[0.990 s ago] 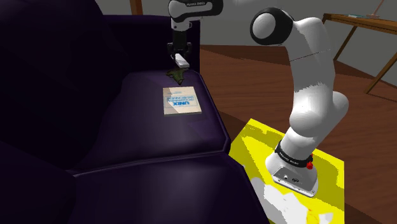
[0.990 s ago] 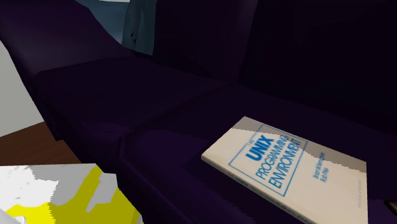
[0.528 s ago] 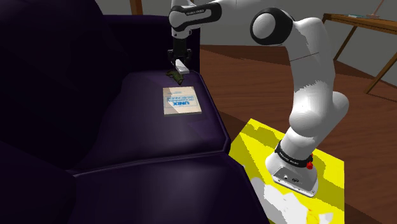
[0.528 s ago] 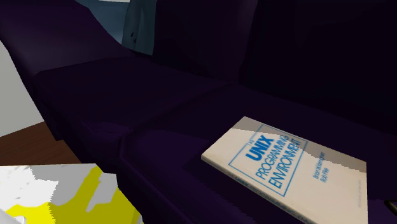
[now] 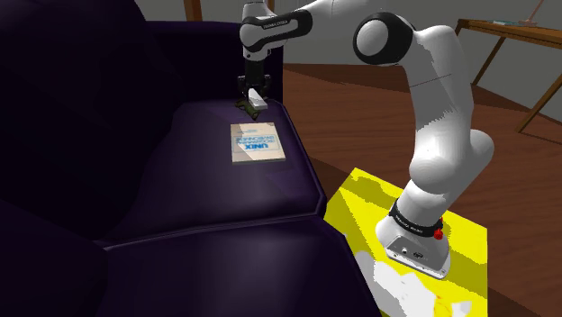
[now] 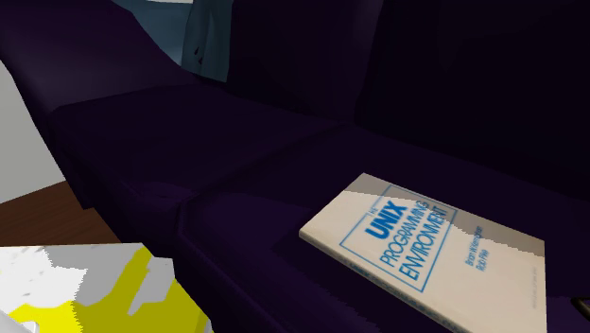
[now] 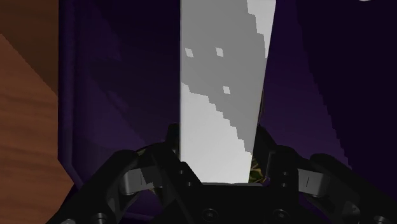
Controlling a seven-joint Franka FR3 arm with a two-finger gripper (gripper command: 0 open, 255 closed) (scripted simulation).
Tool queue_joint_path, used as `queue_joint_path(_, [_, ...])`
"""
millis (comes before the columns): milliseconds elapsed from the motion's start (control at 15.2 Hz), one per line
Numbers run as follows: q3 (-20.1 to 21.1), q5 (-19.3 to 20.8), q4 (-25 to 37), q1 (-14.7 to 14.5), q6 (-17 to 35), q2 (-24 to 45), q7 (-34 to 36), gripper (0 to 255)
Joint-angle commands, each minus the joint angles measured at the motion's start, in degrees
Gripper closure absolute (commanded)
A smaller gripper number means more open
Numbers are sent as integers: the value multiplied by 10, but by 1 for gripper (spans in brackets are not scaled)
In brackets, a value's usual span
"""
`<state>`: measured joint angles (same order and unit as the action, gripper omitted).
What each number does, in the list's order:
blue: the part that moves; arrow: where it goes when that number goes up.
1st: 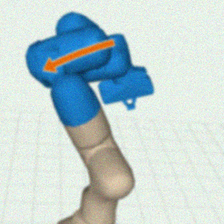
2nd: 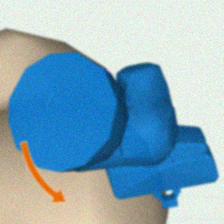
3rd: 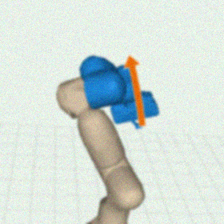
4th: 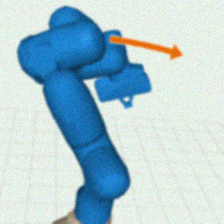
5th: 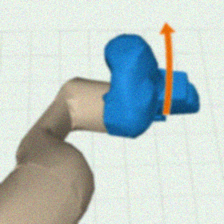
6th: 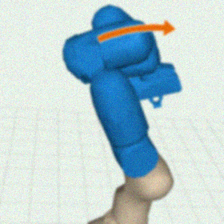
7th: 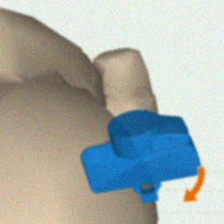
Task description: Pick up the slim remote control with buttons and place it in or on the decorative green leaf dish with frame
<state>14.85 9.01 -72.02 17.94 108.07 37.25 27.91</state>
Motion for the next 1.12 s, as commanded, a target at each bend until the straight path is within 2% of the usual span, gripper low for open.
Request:
queue_joint_path(0, [0, 0, 0, 0, 0, 0, 0, 255])
queue_joint_path(132, [0, 0, 0, 0, 0, 0, 0, 255])
queue_joint_path(198, [0, 0, 0, 0, 0, 0, 0, 0])
queue_joint_path(528, [0, 0, 0, 0, 0, 0, 0, 0])
queue_joint_path(792, [2, -3, 62, -4, -68, -7, -4, 0])
queue_joint_path(1056, [2, -3, 62, -4, -68, -7, -4, 0])
